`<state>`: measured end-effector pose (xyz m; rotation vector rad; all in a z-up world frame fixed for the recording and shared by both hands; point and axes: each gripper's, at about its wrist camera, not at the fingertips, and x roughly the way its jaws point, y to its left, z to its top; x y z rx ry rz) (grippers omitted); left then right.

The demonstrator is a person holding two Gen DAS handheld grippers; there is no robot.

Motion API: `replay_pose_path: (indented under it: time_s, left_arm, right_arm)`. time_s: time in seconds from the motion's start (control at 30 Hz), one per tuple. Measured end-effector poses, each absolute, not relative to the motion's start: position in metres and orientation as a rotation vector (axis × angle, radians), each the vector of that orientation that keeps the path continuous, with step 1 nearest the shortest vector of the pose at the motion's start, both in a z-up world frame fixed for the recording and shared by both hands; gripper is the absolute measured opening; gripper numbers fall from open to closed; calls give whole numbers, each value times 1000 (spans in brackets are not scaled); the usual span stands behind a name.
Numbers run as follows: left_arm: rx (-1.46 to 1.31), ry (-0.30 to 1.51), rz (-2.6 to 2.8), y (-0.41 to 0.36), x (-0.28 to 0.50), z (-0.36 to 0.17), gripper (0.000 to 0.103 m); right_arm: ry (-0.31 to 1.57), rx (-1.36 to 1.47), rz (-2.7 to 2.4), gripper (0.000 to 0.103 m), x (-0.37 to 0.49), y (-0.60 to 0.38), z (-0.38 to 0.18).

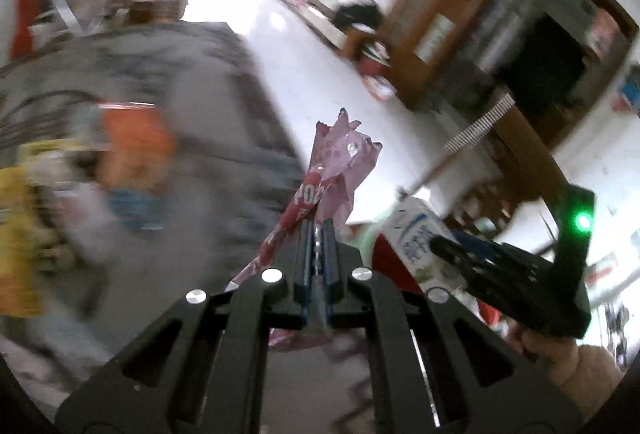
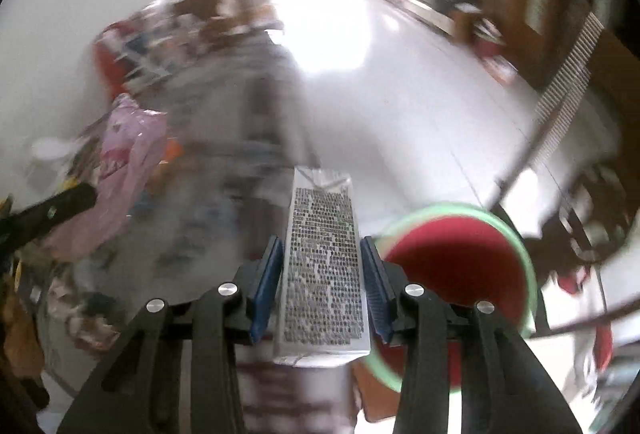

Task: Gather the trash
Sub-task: 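Carry both items over the red bin and open both grippers to drop them, then move both open grippers back over the table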

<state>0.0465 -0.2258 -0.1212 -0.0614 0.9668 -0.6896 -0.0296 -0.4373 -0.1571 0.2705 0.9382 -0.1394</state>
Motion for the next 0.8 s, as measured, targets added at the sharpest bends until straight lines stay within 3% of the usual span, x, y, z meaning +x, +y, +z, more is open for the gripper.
replay_pose_path:
  time_s: [0.33,0.37,0.4,0.43,0.8]
  left_arm:
    - [96,1098,-858,-361,25,-165,7]
    - [112,1095,-856,-366,20,-165,22]
    - [119,1086,-850,-370,19,-164,53]
    - [111,1073,-849,-370,18,-163,60]
    - [74,1011,-796,-351,16,-137,60]
  right_arm:
    - [952,393,-278,40,-79,-526,-173]
    - [948,400,-285,41,-84,-529,-174]
    - [946,407,-292,49,-84,-533,-174]
    - [944,414,-295,53,-82,-540,-174]
    - [876,424,-278,60,-76,-543,-154]
